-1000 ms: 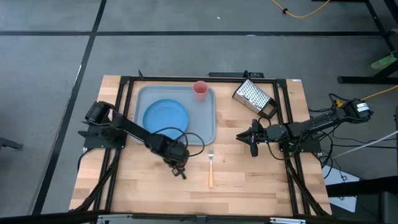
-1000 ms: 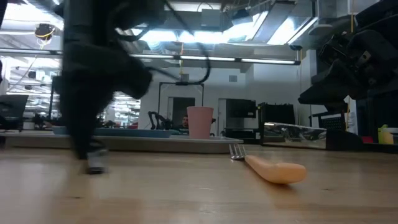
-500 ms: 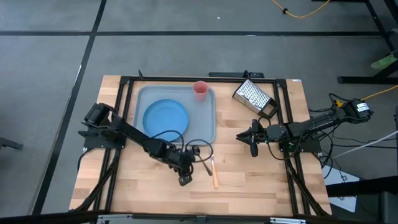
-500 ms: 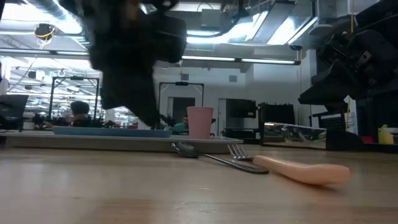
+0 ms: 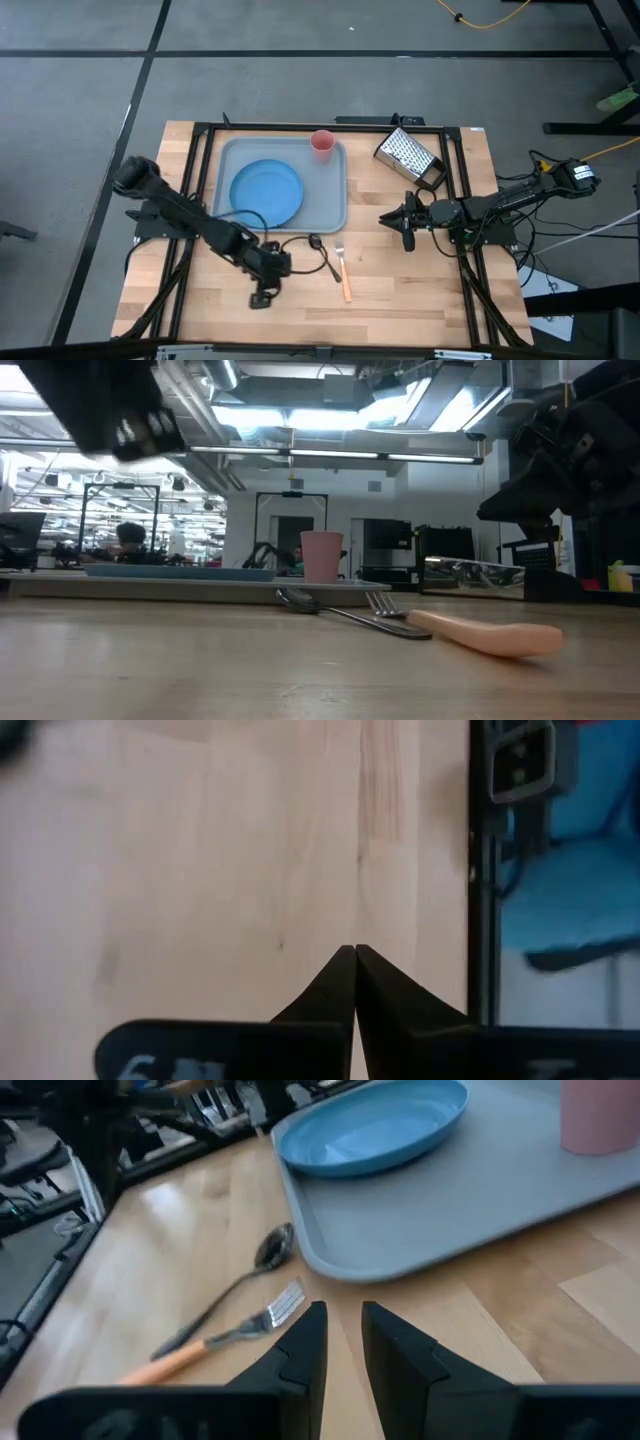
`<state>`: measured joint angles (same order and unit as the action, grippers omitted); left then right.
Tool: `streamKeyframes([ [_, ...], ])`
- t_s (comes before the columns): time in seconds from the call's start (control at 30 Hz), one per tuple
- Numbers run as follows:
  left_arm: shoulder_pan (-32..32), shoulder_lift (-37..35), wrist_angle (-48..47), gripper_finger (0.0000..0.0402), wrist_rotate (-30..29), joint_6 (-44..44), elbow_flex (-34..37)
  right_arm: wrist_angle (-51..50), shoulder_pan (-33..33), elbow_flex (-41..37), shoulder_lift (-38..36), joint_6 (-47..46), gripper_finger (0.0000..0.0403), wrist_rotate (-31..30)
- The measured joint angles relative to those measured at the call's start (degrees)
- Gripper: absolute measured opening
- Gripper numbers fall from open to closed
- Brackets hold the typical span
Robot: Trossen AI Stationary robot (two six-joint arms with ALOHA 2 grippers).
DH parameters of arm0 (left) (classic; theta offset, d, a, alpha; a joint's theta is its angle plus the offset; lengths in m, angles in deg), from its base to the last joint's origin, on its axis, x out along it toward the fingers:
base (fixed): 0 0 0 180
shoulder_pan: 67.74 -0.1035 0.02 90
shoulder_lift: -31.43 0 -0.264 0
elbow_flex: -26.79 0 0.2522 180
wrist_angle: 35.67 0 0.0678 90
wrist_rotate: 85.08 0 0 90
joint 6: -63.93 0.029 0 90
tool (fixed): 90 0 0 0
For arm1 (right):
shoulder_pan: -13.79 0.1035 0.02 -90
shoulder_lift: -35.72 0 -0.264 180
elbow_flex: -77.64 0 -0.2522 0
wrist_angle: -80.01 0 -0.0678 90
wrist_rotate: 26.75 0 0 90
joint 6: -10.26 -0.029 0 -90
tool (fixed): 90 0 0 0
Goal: Pick and place plate/cup/fork/spoon on tray
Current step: Put the orange fork to the right of the plate on the serving tray
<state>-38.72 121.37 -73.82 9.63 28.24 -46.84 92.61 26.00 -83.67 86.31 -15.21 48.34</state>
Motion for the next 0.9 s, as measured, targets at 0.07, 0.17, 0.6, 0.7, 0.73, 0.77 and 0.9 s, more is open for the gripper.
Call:
streamKeyframes([
  [0.07, 0.4, -3.2, -1.2, 0.0000, -2.1, 6.3, 0.0, 0.3, 0.0, 0.0, 0.0, -1.1, 0.0071, 0.0],
  [0.17, 1.1, -9.1, -1.8, 0.0000, -7.5, 18.4, 2.3, 1.3, 0.0, 0.0, 0.0, -2.9, 0.0071, -0.6],
  [0.6, -4.2, -41.2, 24.1, 0.0000, -10.1, 19.7, 38.3, 13.4, 0.0, 0.0, 0.0, -0.3, 0.0071, -14.4],
  [0.7, -3.9, -46.0, 30.3, 0.0000, -10.1, 22.1, 42.5, 17.3, -0.5, 0.0, 0.0, 8.0, 0.0071, -17.0],
  [0.73, -3.6, -47.2, 32.7, 0.0000, -10.1, 25.4, 44.1, 18.4, -0.9, 0.0, 0.0, 10.7, 0.0071, -17.0],
  [0.77, -3.3, -48.3, 35.5, 0.0000, -10.1, 29.2, 46.0, 19.5, -1.2, 0.0, 0.0, 12.6, 0.0071, -17.0],
  [0.9, -4.7, -52.2, 49.8, 0.0000, -11.7, 37.1, 54.5, 21.5, -1.9, 0.0, 0.0, 14.0, 0.0071, -15.4],
])
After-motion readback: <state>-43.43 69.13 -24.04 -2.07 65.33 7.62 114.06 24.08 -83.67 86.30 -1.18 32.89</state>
